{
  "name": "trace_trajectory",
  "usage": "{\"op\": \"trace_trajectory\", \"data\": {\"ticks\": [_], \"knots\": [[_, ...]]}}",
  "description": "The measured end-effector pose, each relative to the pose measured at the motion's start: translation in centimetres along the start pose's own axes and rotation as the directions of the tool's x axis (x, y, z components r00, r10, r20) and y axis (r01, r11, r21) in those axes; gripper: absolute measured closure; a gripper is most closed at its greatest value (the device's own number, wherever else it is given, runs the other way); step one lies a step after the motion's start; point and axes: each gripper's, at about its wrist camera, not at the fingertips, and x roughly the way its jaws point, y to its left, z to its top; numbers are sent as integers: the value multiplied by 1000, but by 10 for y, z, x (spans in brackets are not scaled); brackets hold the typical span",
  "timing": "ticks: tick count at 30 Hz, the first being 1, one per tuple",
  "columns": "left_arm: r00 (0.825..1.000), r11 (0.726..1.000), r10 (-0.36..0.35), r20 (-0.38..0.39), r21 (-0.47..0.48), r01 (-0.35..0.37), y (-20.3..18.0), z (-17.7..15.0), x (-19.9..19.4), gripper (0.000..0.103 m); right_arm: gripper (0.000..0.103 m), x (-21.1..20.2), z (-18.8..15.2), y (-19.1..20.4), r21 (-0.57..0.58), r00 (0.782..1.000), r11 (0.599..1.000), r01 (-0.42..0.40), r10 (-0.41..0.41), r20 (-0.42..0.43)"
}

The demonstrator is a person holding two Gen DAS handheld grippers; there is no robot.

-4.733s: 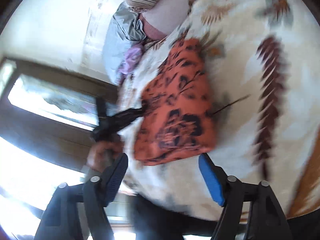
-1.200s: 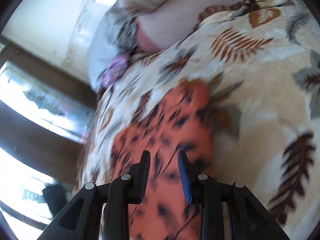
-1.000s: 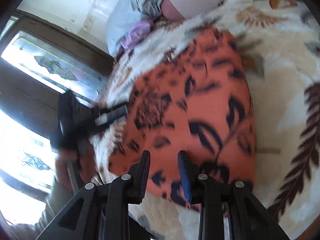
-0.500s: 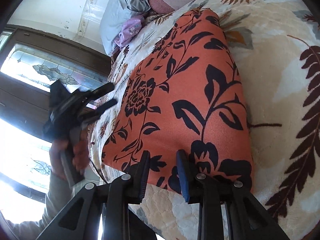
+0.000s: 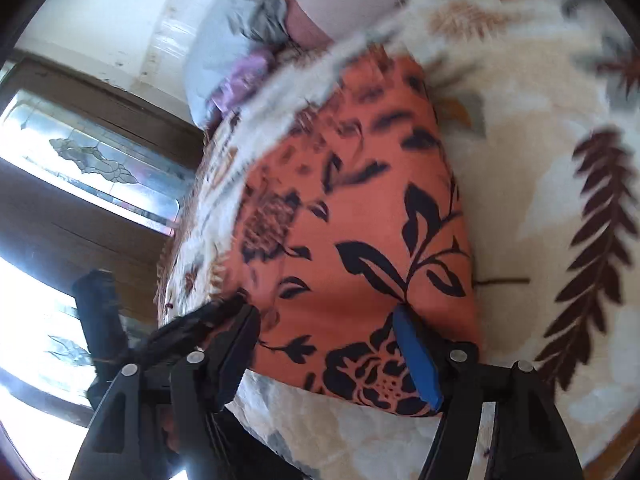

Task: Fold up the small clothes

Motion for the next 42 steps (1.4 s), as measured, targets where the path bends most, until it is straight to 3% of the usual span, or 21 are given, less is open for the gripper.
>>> {"op": "trace_trajectory", "data": {"ticks": [6, 8, 10, 12, 15, 17, 18, 19, 20, 22, 26, 27, 29, 31, 35, 38, 42], "knots": [[999, 999, 30, 41, 13, -30, -4, -10, -20, 51, 31, -18, -3, 22, -49, 997, 999, -11, 15, 69], [999, 999, 42, 27, 12, -43, -3, -14, -16, 46, 31, -6, -5, 8, -12, 999, 1000, 23, -22, 34], [998, 998, 66, -14, 19, -66, -2, -21, -6, 37, 33, -7, -8, -1, 19, 999, 1000, -4, 3, 46], [996, 997, 79, -36, 18, -78, 1, -30, -1, 37, 32, -18, -9, 6, 33, 998, 999, -7, 5, 59], [998, 998, 44, 52, -47, -42, 5, -35, -22, 37, 31, -33, -12, 18, -38, 994, 999, -5, 9, 106], [995, 997, 46, 91, -70, -39, 5, -40, -28, 37, 30, -25, -15, 8, -26, 997, 1000, 18, -16, 80], [997, 997, 44, 55, -70, -40, 5, -43, -18, 37, 30, -15, -16, -1, -8, 999, 1000, 20, -20, 50], [998, 997, 51, -22, -61, -52, 7, -46, 0, 38, 31, -13, -17, -6, 2, 998, 1000, 5, -5, 56], [998, 997, 47, -52, -66, -50, 9, -49, 9, 38, 31, -17, -17, -6, 10, 998, 1000, -6, 6, 70], [999, 996, 38, -21, -77, -39, 10, -51, 1, 38, 31, -25, -15, 2, 26, 998, 1000, -2, 0, 63], [998, 998, 27, 53, -58, -24, 4, -47, -21, 37, 29, -44, -14, 20, -67, 992, 998, -14, 23, 127], [999, 998, 36, 41, -52, -34, 4, -47, -17, 37, 28, -40, -14, 15, -61, 993, 998, -8, 15, 115], [997, 997, 46, -65, -56, -49, 8, -51, 6, 36, 28, -19, -15, -6, 5, 999, 1000, 19, -19, 25], [998, 997, 30, -49, -63, -33, 10, -51, 1, 35, 28, -26, -15, -12, 33, 998, 999, -31, 29, 49], [999, 994, -38, 38, -103, 41, 19, -27, -29, 35, 28, -56, 4, 4, -22, 994, 999, -31, 33, 106], [991, 988, -66, 117, -133, 82, 27, 2, -36, 23, 28, -64, 31, -2, -4, 992, 1000, -7, 8, 128], [978, 959, -196, 74, -194, 207, 40, 38, -3, 21, 28, -52, 62, -21, 54, 995, 998, 11, -16, 99]]}}
